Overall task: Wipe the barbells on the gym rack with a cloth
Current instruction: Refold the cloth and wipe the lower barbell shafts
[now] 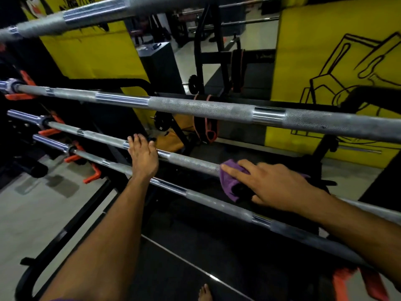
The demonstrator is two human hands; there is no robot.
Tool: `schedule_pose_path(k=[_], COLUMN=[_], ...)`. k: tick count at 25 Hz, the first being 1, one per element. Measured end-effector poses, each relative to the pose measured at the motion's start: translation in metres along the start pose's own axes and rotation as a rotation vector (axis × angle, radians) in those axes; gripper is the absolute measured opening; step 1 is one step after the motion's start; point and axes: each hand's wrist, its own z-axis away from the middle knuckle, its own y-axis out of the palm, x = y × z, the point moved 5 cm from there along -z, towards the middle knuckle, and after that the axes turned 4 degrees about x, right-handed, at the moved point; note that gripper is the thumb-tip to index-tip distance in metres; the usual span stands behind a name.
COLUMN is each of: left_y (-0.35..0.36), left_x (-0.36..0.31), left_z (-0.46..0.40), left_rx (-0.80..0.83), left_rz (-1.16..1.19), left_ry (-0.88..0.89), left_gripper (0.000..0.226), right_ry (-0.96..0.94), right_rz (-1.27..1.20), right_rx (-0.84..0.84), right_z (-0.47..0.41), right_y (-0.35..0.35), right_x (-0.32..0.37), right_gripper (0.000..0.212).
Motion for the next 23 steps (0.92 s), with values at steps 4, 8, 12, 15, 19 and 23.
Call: schedule_pose_path(k=[4,8,12,15,19,23], left_y=[-0.001,-0.004,-0.007,-0.007,-0.004,-0.002], left_x=[-0.001,0.0,-0.002,0.001,0.003,0.0], left_z=[-0.001,0.0,-0.001,-0.002,-0.003,-0.002], left_rx=[-0.015,0.0,0.057,0.06,0.048,0.006], left_rz=[-0.012,-0.01,-0.045,-0.056,-0.052,-0.024], left_ry=[0.012,0.027,-0.006,0.004,0.001,-0.005], left_gripper=[0.054,0.055,0.053,0.054,0.055,0.054], right_ry=[-0.048,-0.084,-0.117,-0.102,-0.011,0.057], right_rz=[0.015,0.059,-0.008,-0.044,-0.1,-0.069], right_rx=[-0.042,-0.143,-0.157,-0.13,-0.08,-0.055], right_z=[-0.053,-0.135,-0.162,-0.128,-0.042,-0.002], right_y=[-0.012,-0.026,-0.037,-0.028,-0.008,-0.003], right_x=[0.028,0.075,0.093,0.072,0.029,0.011], right_gripper=[0.085,0.073,0.073,0.085,0.094,0.097])
